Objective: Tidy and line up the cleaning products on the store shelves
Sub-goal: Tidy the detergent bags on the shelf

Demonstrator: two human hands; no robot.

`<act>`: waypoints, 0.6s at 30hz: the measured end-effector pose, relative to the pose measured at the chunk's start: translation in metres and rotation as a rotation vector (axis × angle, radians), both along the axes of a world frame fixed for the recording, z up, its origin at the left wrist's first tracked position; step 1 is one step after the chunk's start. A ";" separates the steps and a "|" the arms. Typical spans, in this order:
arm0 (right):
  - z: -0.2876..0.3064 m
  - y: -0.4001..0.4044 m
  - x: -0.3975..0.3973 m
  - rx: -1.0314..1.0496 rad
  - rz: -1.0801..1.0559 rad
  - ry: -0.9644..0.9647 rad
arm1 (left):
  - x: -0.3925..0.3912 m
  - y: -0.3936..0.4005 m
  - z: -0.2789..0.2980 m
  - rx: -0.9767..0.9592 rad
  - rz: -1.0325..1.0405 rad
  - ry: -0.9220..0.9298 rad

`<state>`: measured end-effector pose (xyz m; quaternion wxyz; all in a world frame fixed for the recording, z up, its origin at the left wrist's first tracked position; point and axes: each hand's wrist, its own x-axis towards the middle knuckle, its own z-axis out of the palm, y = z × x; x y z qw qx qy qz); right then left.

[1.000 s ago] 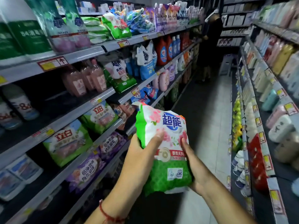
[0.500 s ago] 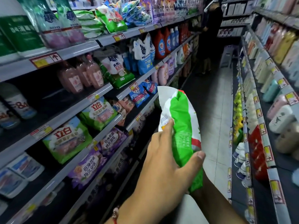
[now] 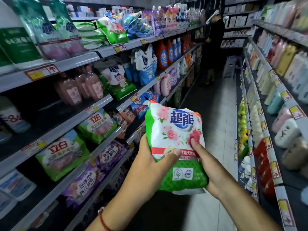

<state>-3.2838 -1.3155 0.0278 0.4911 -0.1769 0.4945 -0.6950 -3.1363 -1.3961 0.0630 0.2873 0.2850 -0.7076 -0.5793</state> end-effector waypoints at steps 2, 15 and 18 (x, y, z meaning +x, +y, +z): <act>0.006 -0.010 -0.003 -0.028 0.011 0.012 | -0.001 -0.014 -0.001 0.063 0.035 0.035; 0.089 -0.148 -0.038 -0.122 0.183 0.498 | -0.037 -0.168 0.015 0.149 0.112 0.337; 0.107 -0.202 -0.056 -0.131 0.201 0.561 | -0.053 -0.213 0.024 0.123 0.148 0.397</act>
